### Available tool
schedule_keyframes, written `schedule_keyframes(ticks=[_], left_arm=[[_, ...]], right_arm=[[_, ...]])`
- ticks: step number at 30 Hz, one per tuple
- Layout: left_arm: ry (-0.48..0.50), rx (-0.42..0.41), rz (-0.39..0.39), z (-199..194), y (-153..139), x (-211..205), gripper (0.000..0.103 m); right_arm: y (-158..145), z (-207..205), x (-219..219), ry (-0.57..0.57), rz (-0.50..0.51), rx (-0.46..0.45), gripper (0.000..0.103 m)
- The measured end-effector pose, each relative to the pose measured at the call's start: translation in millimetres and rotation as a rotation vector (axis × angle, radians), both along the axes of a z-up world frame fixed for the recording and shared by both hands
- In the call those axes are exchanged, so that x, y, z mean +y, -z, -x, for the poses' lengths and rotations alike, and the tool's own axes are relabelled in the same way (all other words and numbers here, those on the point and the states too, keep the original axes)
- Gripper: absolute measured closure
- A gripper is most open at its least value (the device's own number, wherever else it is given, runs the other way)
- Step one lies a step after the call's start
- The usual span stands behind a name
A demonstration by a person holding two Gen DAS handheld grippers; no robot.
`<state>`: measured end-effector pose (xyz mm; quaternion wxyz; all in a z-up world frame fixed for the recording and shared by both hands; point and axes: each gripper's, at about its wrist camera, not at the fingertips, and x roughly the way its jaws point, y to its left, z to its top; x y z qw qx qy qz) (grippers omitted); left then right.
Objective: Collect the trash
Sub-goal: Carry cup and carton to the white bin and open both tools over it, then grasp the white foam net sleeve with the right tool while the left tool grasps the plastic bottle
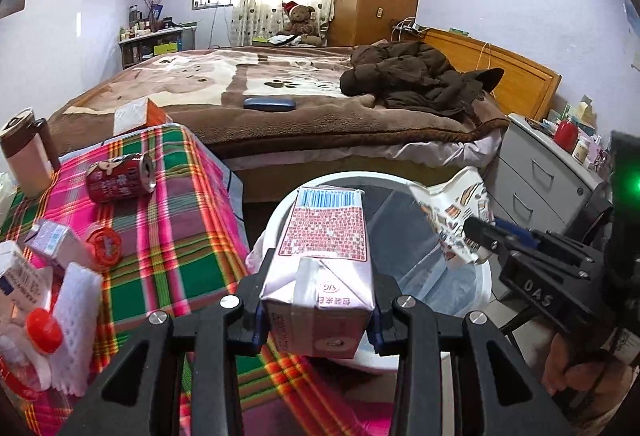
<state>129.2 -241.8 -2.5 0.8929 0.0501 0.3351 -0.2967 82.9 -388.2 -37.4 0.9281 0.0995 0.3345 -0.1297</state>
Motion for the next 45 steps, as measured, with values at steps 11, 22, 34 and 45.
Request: schedule_keyframes(ticks=[11, 22, 34, 45], left_arm=[[0.013, 0.014, 0.013, -9, 4, -13, 0.028], [-0.041, 0.005, 0.033, -3, -3, 19, 0.026], [-0.113, -0.044, 0.063, 22, -17, 79, 0.025], [-0.232, -0.084, 0.078, 38, -21, 153, 0.024]], right_arm=[[14, -6, -8, 0.001, 0.007, 0.073, 0.075], [3, 3, 3, 0.002, -0.014, 0.017, 0.055], [-16, 13, 43, -0.072, -0.031, -0.066, 0.055], [-26, 12, 92, -0.188, -0.044, -0.114, 0.055]])
